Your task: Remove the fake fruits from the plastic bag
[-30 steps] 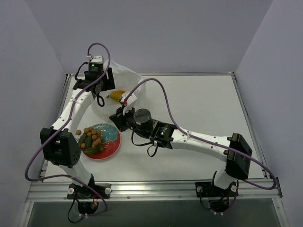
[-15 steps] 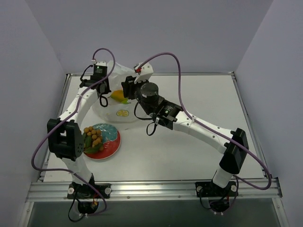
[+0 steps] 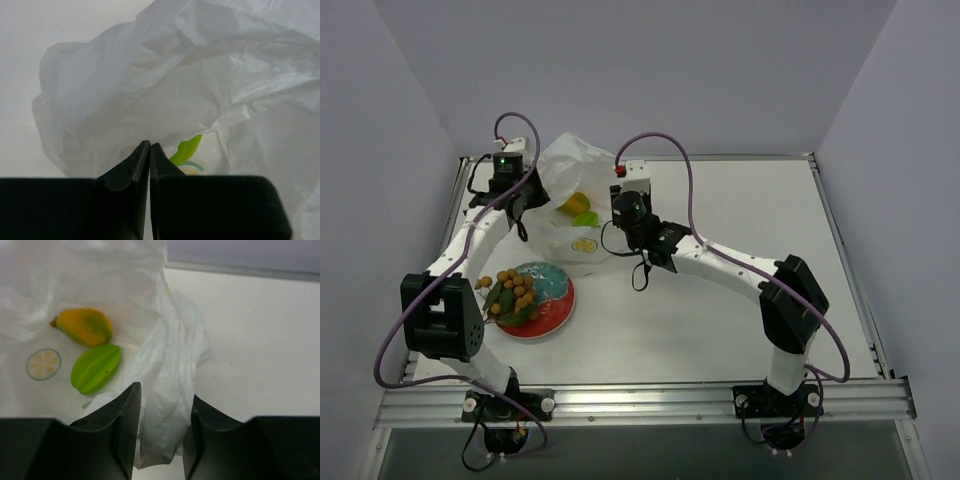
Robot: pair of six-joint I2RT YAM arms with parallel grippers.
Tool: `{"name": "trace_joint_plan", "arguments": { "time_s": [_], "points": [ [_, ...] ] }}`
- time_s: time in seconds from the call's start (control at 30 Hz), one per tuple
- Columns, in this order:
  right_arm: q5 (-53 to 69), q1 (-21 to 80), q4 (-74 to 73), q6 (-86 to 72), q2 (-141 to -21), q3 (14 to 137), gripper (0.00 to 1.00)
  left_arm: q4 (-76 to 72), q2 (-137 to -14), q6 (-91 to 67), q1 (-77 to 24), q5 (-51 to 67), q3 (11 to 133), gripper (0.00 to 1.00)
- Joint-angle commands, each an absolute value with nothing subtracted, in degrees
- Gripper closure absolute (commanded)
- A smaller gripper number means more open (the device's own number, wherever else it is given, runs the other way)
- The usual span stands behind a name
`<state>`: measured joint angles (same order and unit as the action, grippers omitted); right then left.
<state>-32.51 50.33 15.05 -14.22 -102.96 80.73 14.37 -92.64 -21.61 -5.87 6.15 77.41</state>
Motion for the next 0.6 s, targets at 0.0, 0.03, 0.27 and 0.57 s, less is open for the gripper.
{"name": "trace_joint_plan", "arguments": {
  "time_s": [0.0,0.03,0.27,0.57],
  "points": [
    [-26.9,48.3,22.1,-17.0,-103.8,75.3,0.72,3.9,-88.5,-28.3,-1.8,18.3,74.8,0.98],
    [-26.2,48.0,23.5,-18.5,-103.4,71.4,0.86,1.3,-88.6,-29.3,-0.8,19.9,73.9,0.98],
    [-26.6,48.2,34.2,-24.1,-102.4,54.3,1.0,-13.6,-92.2,-38.9,3.9,36.0,68.0,0.97],
    [-31.4,55.6,43.0,-29.5,-96.7,39.3,0.98,-22.6,-90.5,-44.0,7.4,46.3,59.8,0.98]
  ]
}}
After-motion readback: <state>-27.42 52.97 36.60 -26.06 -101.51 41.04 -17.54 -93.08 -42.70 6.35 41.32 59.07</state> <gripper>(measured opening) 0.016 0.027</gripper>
